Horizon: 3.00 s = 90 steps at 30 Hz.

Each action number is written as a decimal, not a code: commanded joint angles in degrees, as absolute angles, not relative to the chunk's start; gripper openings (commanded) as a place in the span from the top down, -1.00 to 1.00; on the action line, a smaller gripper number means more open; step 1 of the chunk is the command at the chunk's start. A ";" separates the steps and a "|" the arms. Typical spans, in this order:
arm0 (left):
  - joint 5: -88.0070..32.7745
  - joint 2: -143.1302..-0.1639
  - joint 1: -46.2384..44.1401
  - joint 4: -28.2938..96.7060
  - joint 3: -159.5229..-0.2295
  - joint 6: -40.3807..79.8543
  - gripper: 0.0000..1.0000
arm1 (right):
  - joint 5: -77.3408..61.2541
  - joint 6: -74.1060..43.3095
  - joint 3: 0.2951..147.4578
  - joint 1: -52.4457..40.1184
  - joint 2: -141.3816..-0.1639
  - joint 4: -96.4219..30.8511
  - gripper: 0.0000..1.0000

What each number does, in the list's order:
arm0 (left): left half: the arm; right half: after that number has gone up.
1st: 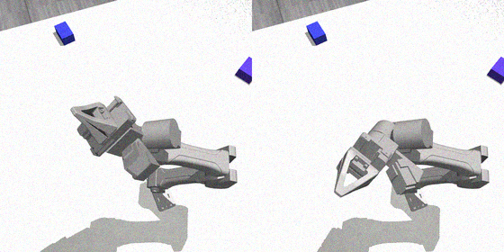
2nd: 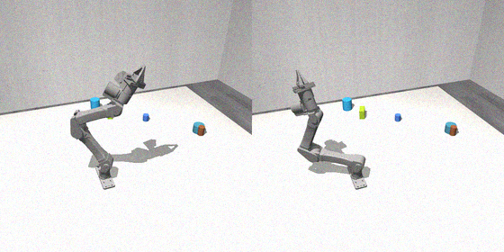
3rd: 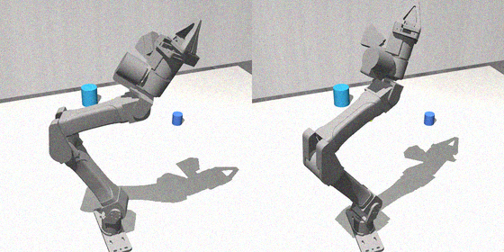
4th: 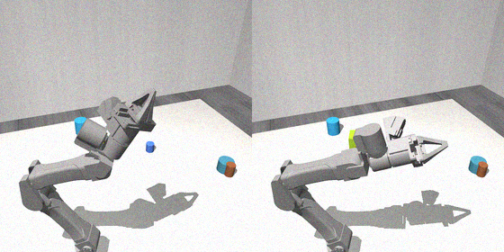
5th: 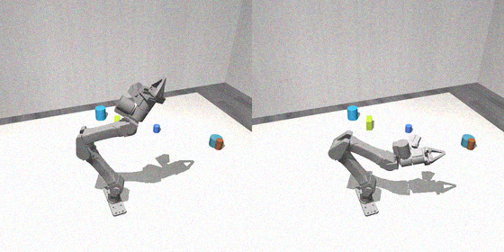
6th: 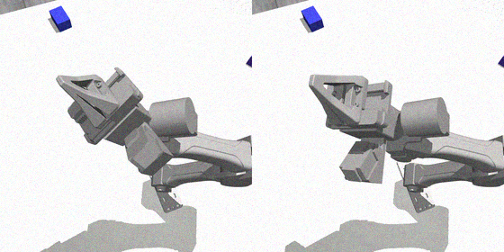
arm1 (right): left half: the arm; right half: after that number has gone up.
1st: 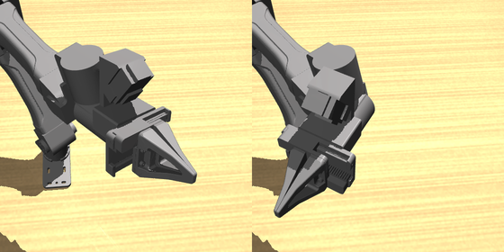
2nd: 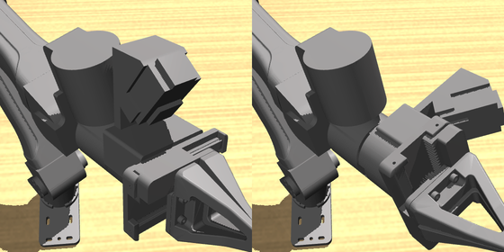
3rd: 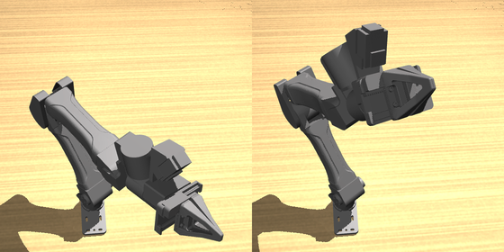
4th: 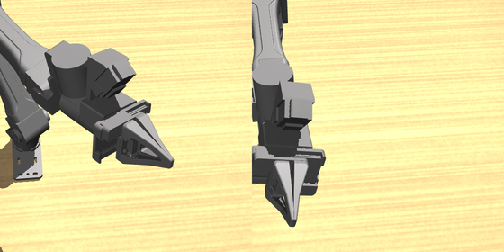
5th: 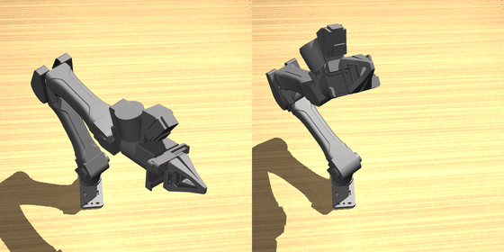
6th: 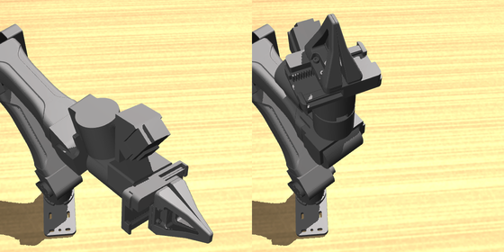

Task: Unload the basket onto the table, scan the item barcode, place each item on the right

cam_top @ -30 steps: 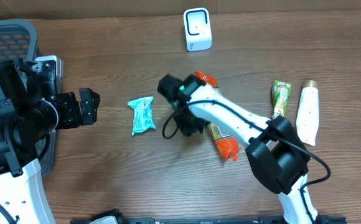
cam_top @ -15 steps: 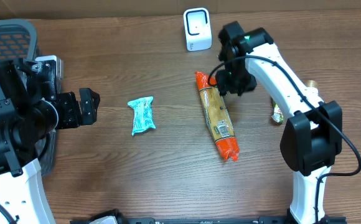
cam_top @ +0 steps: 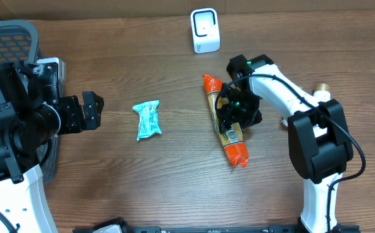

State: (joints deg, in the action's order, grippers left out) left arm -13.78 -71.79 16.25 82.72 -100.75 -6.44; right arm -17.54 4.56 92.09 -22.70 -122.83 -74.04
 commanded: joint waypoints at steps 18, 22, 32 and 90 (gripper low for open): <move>-14.48 -71.99 16.47 82.65 -100.53 -7.51 -0.99 | -9.52 -0.51 95.94 -24.21 -119.04 -74.41 0.92; -14.48 -71.99 16.49 82.65 -100.53 -7.51 -0.99 | -2.39 -5.87 97.49 -26.24 -116.14 -75.22 0.92; -14.46 -72.01 16.49 82.65 -100.53 -7.51 -0.99 | -2.39 -8.88 92.40 -38.87 -116.05 -70.63 -0.45; -14.48 -72.01 16.49 82.65 -100.53 -7.51 -0.99 | -28.91 15.05 80.84 -18.59 -128.92 -52.64 0.67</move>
